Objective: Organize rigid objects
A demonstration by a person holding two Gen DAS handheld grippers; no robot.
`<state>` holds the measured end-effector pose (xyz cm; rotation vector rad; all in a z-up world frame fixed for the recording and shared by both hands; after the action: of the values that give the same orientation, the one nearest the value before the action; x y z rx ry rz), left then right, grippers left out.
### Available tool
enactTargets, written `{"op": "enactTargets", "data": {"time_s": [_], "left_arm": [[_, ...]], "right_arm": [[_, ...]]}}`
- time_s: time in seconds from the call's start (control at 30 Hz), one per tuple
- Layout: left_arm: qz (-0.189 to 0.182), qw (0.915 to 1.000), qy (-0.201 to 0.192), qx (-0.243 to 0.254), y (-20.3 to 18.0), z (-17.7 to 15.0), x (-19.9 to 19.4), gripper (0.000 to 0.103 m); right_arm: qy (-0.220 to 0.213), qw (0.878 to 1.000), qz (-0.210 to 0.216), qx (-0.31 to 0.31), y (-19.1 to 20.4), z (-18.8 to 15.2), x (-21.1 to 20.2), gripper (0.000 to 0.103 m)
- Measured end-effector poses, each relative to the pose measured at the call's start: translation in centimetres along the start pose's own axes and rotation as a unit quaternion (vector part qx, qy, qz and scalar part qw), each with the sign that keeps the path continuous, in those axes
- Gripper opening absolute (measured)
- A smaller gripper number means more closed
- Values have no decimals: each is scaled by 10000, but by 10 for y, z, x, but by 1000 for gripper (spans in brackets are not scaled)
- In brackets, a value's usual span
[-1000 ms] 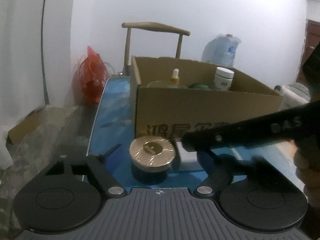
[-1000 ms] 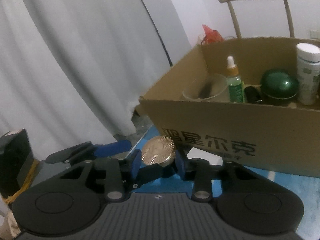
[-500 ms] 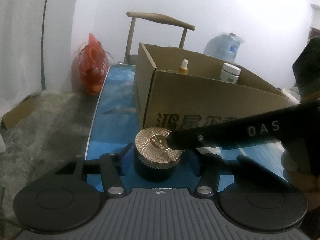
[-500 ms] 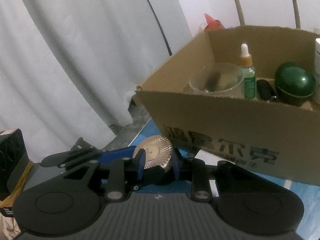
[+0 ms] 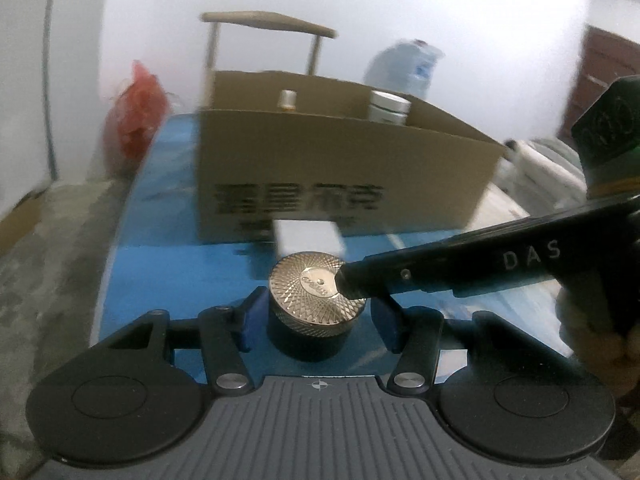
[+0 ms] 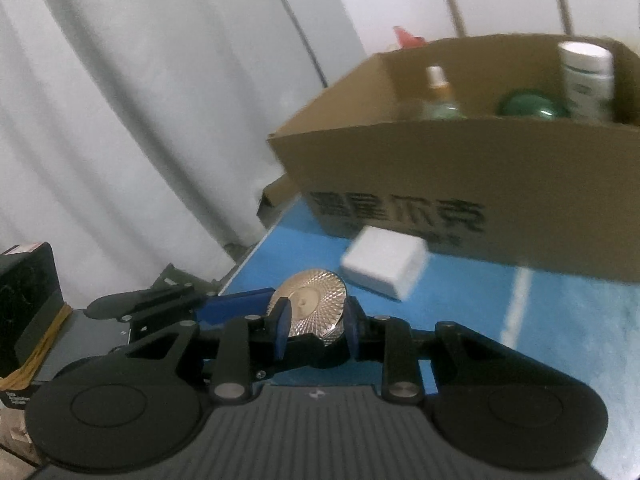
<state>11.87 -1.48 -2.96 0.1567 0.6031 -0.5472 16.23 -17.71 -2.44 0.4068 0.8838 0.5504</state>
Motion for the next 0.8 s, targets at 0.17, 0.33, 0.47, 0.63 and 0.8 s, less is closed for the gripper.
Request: {"op": "enactTargets", "data": {"time_s": [0.17,0.33,0.47,0.63,0.8], "left_arm": [[-264,9989,31,387,-34,13,16,55],[-559,9963,22,650,-58,26,38,54],[-723,9949,118,693,-66,34,53,55],[-663,9936,302,860,-72,39,60,56],[-548,9924,503,980,-74,39,70,58]], "right_arm": [[-307,9987,-143,370,-29,-4,-31,31],[-604,9952,-349,692,-58,-3,-54,31],[-735,9926,-469,850,-72,-2,-65,31],[-738,9918,-497,923,-75,0,-64,32],[-600,9907,-420,1148,-84,0,-57,34]]}}
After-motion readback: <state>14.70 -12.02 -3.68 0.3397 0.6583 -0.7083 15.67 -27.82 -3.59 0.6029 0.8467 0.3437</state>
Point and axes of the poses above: each gripper's, at about its wrist camera, not at the fingertips, and x roughly the way its jaws point, y to its left, z to its top, the point moved 2 cm from there along x, roughly the way its jaws point, and after that the axes turned 11 degrees about x, right-handed, at the moved point
